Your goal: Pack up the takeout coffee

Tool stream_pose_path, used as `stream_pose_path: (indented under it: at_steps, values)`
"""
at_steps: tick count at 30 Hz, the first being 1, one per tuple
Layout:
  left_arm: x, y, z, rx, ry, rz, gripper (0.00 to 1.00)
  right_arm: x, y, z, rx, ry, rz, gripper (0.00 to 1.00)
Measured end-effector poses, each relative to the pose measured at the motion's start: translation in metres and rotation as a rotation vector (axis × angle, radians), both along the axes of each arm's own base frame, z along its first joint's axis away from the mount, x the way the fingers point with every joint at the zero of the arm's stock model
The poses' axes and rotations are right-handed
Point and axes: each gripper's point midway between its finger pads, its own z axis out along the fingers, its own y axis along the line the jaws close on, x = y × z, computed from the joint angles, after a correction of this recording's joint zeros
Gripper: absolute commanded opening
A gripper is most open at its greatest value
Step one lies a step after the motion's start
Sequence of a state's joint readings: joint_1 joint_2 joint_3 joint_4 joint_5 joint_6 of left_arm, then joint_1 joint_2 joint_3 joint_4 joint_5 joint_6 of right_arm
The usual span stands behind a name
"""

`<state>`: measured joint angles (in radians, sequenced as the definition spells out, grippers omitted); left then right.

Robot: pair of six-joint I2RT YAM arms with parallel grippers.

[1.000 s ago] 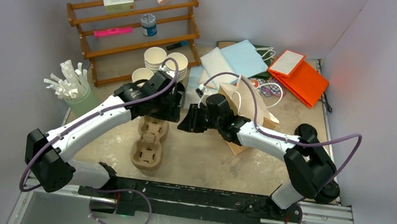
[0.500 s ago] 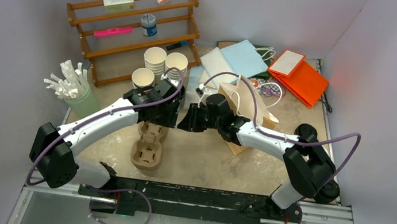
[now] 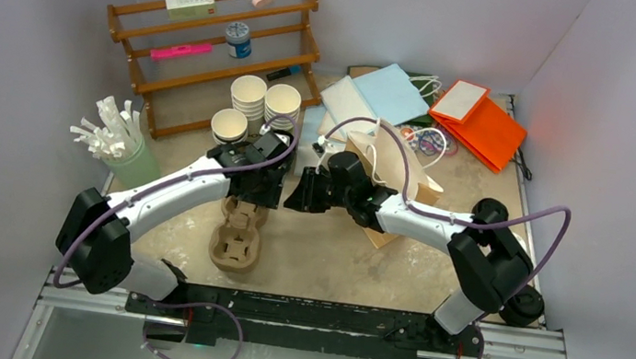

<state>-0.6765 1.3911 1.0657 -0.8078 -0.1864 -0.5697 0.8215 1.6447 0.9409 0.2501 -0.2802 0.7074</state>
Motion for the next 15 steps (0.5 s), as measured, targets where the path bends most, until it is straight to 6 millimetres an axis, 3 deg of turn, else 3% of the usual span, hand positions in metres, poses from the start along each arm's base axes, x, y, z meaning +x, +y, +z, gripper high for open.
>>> stream_pose_path:
  at_steps: [7, 15]
  values:
    - [0.0001, -0.0003, -0.0026, -0.003, 0.010, 0.021, 0.17, -0.0005, 0.0001, 0.0000, 0.000, 0.002, 0.002, 0.27]
    - [-0.0011, 0.0009, 0.0046, -0.007, 0.004, 0.022, 0.12, -0.0016, 0.0059, -0.0026, 0.012, 0.018, 0.024, 0.28]
